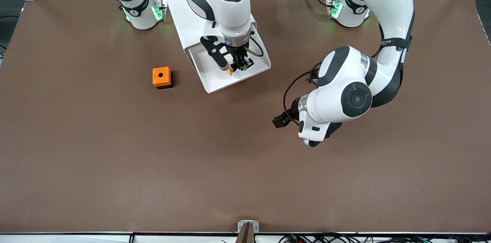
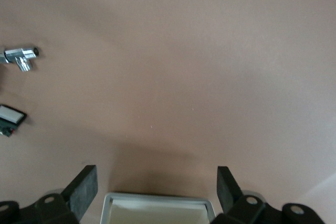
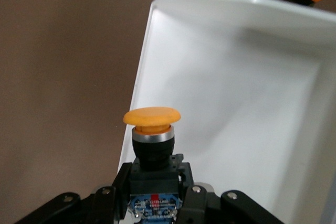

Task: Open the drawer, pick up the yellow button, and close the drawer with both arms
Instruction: 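Lift the button out with the right gripper while the left gripper reaches the drawer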

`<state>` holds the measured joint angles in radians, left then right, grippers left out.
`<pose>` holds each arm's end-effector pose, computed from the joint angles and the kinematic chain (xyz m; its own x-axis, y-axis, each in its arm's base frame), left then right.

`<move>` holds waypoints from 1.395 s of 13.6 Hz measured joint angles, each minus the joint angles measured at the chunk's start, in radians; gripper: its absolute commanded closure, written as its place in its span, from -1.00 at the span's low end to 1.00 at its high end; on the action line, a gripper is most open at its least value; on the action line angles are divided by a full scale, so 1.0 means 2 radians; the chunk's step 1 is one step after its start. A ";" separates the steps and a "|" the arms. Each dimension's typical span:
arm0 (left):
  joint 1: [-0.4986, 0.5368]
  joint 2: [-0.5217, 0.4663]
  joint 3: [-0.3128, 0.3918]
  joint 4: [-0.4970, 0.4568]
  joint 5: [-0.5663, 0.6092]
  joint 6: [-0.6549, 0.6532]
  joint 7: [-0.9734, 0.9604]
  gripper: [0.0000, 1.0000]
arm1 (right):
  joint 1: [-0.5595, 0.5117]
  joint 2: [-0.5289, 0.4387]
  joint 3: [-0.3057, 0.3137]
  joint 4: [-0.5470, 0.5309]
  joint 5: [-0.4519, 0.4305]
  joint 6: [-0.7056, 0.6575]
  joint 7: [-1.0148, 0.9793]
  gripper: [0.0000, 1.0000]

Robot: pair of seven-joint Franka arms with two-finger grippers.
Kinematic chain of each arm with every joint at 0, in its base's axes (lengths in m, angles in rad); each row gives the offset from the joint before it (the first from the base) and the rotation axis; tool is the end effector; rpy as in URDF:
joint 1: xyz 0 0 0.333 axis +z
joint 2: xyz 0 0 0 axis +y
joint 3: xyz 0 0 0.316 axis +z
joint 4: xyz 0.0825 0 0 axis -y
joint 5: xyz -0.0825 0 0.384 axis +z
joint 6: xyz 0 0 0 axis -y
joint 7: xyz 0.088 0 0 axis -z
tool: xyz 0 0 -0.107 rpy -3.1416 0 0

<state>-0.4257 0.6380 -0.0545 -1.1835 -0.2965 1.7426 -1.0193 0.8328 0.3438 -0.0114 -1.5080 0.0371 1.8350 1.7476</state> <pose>0.6377 -0.3502 0.4139 0.7861 0.5331 -0.3130 0.5834 -0.8071 0.0905 0.4482 0.4875 0.4671 0.5929 -0.8048 -0.0283 -0.8045 -0.5935 0.0223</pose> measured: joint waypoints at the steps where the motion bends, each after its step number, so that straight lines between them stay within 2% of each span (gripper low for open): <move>1: -0.003 0.000 0.000 0.000 0.010 0.007 -0.003 -1.00 | -0.015 -0.002 -0.001 0.015 0.000 -0.025 -0.029 1.00; 3: -0.012 0.000 0.000 -0.002 0.033 0.027 -0.037 -1.00 | -0.053 -0.016 -0.005 0.027 0.000 -0.068 -0.107 1.00; 6: -0.030 0.000 0.000 -0.006 0.076 0.047 -0.072 -1.00 | -0.134 -0.052 -0.008 0.017 0.000 -0.115 -0.256 1.00; 11: -0.067 0.000 0.000 -0.017 0.112 0.064 -0.102 -1.00 | -0.294 -0.123 -0.012 -0.085 -0.001 -0.113 -0.548 1.00; 15: -0.091 0.003 -0.015 -0.026 0.112 0.064 -0.102 -1.00 | -0.389 -0.136 -0.012 -0.167 -0.019 -0.033 -0.722 1.00; 19: -0.094 0.006 -0.039 -0.031 0.112 0.064 -0.102 -1.00 | -0.457 -0.141 -0.012 -0.275 -0.039 0.106 -0.820 1.00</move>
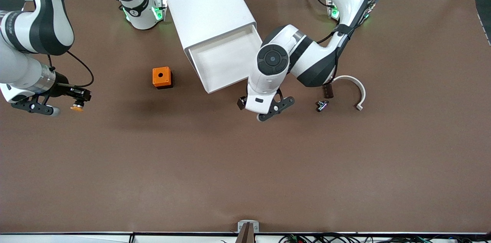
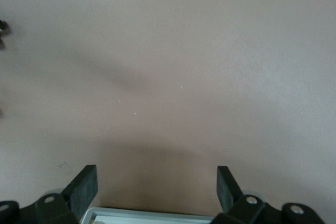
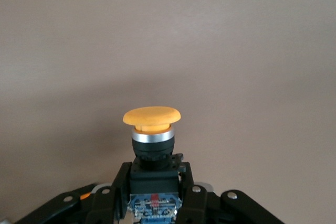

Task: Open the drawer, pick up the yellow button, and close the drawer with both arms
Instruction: 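Lift the button out with the right gripper while the left gripper reaches the drawer, then lower the yellow button onto the table and open the right gripper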

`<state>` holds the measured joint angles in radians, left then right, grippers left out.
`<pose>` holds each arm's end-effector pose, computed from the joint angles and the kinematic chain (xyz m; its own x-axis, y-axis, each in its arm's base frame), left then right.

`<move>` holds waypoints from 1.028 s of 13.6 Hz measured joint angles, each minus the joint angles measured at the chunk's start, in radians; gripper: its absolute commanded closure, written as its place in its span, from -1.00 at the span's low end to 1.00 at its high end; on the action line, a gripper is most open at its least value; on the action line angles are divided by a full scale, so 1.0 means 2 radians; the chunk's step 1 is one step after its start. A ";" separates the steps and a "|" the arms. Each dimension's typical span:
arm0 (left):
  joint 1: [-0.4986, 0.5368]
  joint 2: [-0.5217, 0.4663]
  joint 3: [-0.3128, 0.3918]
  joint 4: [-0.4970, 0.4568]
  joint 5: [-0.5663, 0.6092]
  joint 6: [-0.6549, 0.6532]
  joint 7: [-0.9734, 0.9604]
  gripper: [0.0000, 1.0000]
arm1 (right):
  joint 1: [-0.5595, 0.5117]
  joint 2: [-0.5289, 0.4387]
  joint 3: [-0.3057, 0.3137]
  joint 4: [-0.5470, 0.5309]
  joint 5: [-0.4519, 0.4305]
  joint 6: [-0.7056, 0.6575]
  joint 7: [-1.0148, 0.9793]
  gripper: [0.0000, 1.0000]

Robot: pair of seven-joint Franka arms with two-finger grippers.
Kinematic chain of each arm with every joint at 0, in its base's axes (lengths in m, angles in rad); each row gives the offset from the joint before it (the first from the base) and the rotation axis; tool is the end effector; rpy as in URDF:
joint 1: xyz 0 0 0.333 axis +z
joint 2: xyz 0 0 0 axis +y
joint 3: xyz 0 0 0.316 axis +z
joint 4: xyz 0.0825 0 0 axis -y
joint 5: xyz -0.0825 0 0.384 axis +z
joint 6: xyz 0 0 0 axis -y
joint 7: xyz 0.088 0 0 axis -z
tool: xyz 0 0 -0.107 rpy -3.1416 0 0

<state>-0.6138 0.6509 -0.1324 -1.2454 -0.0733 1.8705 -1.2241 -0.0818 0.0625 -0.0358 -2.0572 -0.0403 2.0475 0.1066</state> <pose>0.5499 -0.4837 0.3841 0.8562 0.4950 -0.1483 0.5040 -0.8633 0.0281 0.5487 -0.0669 0.4003 0.9766 -0.2040 -0.0682 -0.2013 -0.9785 0.0441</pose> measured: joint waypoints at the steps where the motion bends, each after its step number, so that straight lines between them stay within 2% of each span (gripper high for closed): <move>1: 0.000 0.000 -0.006 0.000 0.000 0.000 0.000 -1.00 | -0.016 0.000 0.000 -0.030 -0.004 0.049 -0.020 1.00; 3: -0.004 0.000 -0.015 0.000 0.000 0.000 0.000 -1.00 | -0.051 0.004 0.000 -0.077 -0.006 0.122 -0.059 1.00; 5: -0.015 0.001 -0.016 -0.001 0.000 0.000 0.000 -1.00 | -0.076 0.021 0.000 -0.093 -0.006 0.163 -0.083 1.00; 9: -0.031 0.006 -0.017 -0.003 0.000 0.000 0.000 -1.00 | -0.101 0.084 0.001 -0.095 -0.007 0.237 -0.109 1.00; 14: -0.043 0.007 -0.017 -0.004 0.000 0.000 0.000 -1.00 | -0.108 0.133 0.002 -0.094 -0.007 0.281 -0.116 1.00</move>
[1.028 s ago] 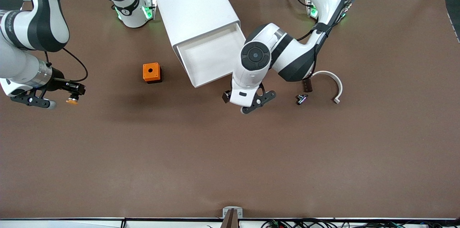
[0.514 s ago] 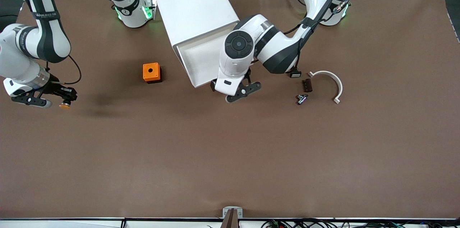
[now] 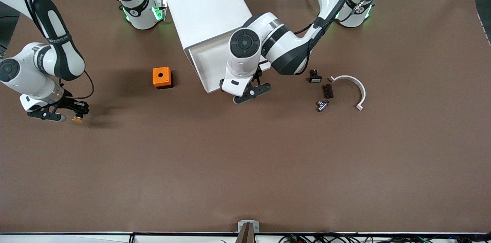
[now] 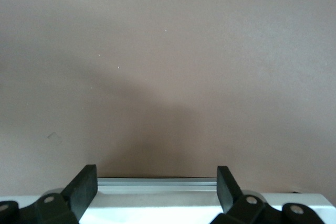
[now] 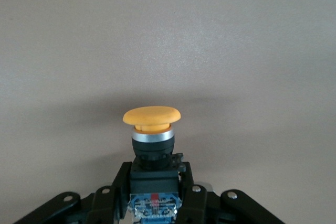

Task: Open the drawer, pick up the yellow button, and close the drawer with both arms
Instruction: 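Lower the yellow button onto the table and open the right gripper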

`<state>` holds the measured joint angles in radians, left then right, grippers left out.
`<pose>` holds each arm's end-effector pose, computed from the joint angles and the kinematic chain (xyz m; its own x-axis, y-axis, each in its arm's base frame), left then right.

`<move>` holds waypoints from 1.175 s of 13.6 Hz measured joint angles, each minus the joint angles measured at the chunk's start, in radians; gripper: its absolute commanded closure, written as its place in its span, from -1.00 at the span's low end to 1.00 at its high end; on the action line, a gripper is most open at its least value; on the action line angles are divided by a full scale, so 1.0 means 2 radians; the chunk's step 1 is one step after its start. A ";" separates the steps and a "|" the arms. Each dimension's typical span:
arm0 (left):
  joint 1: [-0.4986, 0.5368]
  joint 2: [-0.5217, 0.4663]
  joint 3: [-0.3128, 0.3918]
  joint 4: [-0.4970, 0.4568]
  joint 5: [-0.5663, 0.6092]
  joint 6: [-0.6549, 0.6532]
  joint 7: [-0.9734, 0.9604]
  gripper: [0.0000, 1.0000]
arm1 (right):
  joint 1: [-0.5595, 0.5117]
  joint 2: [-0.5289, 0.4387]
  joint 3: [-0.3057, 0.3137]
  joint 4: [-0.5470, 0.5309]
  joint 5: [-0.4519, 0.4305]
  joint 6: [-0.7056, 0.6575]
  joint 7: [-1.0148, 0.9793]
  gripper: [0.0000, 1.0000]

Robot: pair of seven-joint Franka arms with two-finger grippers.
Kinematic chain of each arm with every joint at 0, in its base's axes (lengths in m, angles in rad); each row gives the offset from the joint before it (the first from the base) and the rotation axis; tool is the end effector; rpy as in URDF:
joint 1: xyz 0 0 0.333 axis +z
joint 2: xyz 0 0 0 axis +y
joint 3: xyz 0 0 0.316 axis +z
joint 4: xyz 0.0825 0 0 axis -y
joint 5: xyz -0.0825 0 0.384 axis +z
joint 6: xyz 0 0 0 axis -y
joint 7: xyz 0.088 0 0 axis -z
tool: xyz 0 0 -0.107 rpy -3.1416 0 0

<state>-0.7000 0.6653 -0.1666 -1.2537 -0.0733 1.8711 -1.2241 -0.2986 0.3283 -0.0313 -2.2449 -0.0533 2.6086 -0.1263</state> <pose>0.4918 -0.5418 0.3716 0.9021 0.3943 -0.1755 0.4032 -0.9149 0.0168 0.5187 -0.1766 0.2225 0.9875 -0.1550 0.0293 -0.1562 -0.9868 0.0428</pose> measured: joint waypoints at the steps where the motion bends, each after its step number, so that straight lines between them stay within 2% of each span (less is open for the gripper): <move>1: -0.004 0.000 0.000 0.000 0.000 0.000 0.000 -1.00 | 0.000 0.006 0.000 0.000 0.000 0.008 0.000 1.00; 7: -0.026 0.001 0.000 -0.001 -0.006 0.000 0.000 -1.00 | 0.000 0.043 0.001 0.018 0.000 0.021 0.000 1.00; 15: -0.051 0.010 0.000 -0.005 -0.054 0.000 0.000 -1.00 | -0.001 0.057 0.001 0.026 0.000 0.021 0.000 1.00; 16: -0.052 0.010 0.000 -0.006 -0.061 0.000 0.000 -1.00 | -0.001 0.058 0.001 0.027 0.000 0.021 0.000 0.59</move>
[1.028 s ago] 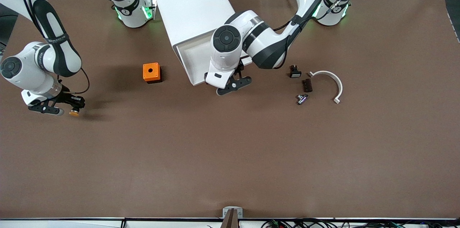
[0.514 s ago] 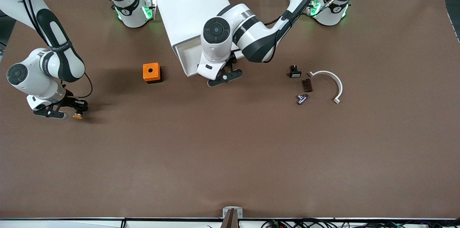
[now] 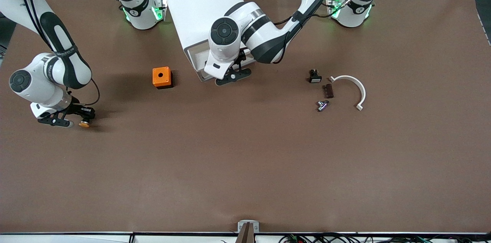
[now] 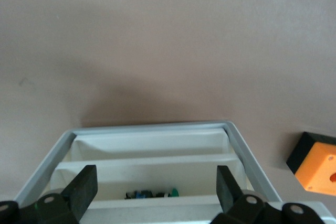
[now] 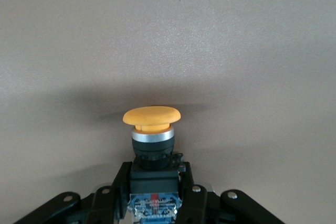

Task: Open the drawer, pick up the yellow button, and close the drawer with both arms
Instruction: 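Lower the yellow button onto the table and open the right gripper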

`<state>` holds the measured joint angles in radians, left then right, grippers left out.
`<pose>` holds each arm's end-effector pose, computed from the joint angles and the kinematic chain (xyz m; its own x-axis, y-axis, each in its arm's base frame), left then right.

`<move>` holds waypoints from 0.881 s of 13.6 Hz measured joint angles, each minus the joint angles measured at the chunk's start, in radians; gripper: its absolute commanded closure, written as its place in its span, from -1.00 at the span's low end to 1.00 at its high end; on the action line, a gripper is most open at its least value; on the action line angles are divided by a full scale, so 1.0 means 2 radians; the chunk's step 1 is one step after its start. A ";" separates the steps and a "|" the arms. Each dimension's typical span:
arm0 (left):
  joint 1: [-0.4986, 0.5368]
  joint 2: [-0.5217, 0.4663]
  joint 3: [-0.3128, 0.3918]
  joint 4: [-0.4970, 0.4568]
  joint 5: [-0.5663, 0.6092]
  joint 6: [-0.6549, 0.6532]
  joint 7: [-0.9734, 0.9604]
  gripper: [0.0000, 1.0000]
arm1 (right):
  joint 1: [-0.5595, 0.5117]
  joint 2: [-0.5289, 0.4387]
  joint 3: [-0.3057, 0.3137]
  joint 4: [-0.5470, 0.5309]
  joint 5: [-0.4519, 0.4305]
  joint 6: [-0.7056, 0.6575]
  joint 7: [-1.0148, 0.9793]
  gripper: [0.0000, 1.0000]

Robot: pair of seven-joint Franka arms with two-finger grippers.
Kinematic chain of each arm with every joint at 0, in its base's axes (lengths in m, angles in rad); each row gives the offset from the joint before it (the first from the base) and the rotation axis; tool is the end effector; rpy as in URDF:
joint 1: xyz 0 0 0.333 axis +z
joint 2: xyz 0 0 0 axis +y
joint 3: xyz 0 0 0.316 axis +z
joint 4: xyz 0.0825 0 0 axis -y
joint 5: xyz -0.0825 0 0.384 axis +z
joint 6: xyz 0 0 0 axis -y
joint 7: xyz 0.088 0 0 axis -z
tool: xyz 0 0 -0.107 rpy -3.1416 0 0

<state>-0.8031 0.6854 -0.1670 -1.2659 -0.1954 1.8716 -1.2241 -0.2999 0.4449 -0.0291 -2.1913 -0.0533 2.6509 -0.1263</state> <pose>0.4250 -0.5945 0.3535 0.8978 0.3275 -0.2946 0.3477 -0.9374 0.0175 0.5285 -0.1793 0.1811 0.9883 -0.1522 0.0087 -0.1524 -0.9875 0.0397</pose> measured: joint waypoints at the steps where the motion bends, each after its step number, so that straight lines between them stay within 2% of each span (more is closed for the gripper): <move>1: -0.001 0.000 0.000 -0.001 -0.007 0.000 0.000 -1.00 | 0.000 0.001 0.000 0.001 0.000 0.000 0.000 -0.41; 2: -0.001 0.000 0.000 -0.002 -0.015 0.000 0.000 -1.00 | 0.000 0.003 0.000 0.002 0.000 0.000 -0.001 -0.99; 7: -0.004 0.002 0.000 -0.010 -0.053 0.000 0.000 -1.00 | 0.000 0.003 0.001 0.019 0.000 -0.012 -0.011 -1.00; 9: -0.009 0.005 0.000 -0.011 -0.060 0.000 0.000 -1.00 | 0.000 0.002 0.004 0.043 0.000 -0.061 -0.012 -1.00; 12: -0.014 0.009 0.000 -0.013 -0.081 0.000 0.000 -1.00 | 0.000 -0.006 0.007 0.108 0.000 -0.181 -0.012 -1.00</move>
<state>-0.8307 0.7044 -0.1667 -1.2912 -0.3567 1.8720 -1.2241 -0.2993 0.4334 -0.0149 -1.9749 -0.0533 2.2880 -0.1502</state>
